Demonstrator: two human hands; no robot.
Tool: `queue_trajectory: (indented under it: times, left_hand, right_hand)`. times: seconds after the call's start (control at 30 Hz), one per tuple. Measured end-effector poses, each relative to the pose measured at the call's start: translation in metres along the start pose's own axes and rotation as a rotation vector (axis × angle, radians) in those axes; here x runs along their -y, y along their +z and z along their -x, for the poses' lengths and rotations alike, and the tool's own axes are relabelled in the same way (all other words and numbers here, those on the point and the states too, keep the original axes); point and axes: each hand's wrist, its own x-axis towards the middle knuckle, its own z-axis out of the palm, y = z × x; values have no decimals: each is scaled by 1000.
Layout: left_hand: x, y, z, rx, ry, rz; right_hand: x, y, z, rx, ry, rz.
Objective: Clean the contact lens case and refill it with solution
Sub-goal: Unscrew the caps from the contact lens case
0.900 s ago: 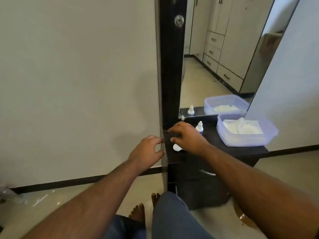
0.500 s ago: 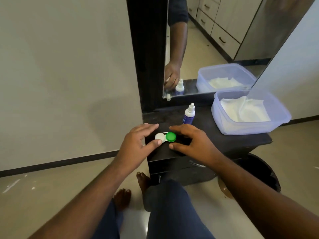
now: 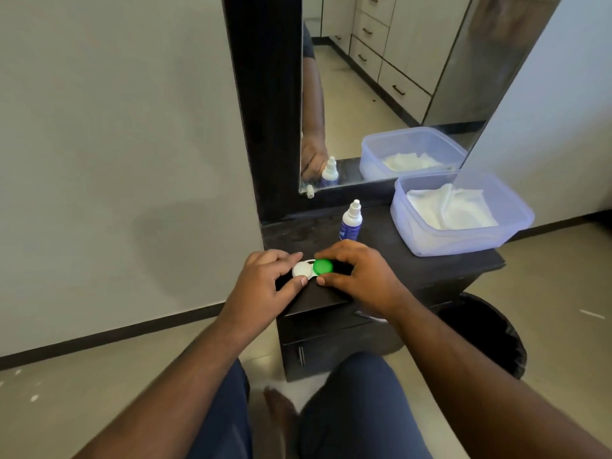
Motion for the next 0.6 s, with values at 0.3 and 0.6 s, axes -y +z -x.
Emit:
queue_trajectory:
  times: [0.3, 0.6]
  left_hand:
    - [7, 17, 2, -158, 67, 7]
    - [2, 26, 12, -227, 48, 126]
  right_hand:
    - [-4, -2, -3, 18, 29, -33]
    - [-6, -2, -1, -1, -22, -19]
